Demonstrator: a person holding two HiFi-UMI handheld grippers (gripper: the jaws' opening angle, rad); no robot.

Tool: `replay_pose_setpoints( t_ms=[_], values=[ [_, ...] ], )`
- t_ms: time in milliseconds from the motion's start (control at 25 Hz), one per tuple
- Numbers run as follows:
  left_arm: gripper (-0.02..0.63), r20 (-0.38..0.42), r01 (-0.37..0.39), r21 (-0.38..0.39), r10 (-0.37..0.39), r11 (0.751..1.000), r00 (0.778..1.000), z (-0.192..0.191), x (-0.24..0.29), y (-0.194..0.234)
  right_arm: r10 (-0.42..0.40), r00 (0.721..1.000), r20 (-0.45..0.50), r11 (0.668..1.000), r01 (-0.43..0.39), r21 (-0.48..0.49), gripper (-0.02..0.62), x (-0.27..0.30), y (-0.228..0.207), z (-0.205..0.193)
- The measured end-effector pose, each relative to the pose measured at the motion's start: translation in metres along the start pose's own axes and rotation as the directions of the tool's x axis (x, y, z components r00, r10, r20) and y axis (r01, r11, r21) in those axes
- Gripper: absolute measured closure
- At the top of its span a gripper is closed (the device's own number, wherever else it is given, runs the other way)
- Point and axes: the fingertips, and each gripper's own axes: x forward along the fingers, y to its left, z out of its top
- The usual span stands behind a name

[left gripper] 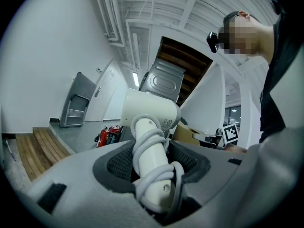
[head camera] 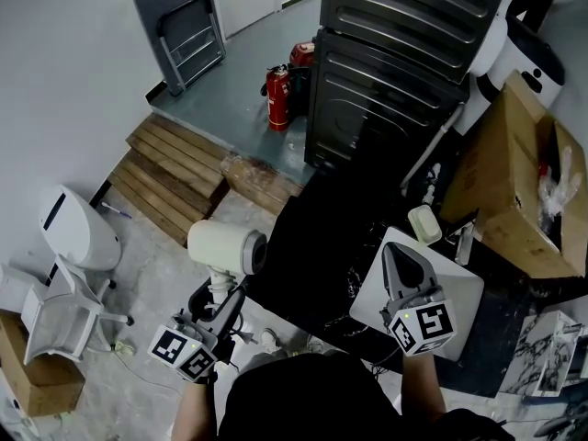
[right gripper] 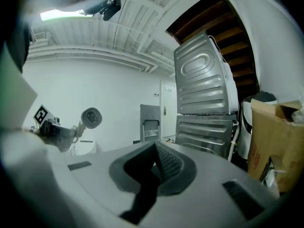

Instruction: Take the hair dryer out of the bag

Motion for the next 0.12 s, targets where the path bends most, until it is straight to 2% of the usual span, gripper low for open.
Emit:
replay_pose_setpoints(
  t_ms=[120],
  values=[
    [0.370,-0.001,0.002,0.001,-0.002,1.000,1.000,-0.0001,-0.0014,0.0006,-0.001,1.000,-0.004,1.000,0.001,-0.008,0.583,0.0004,0.0025,-0.0011]
  ],
)
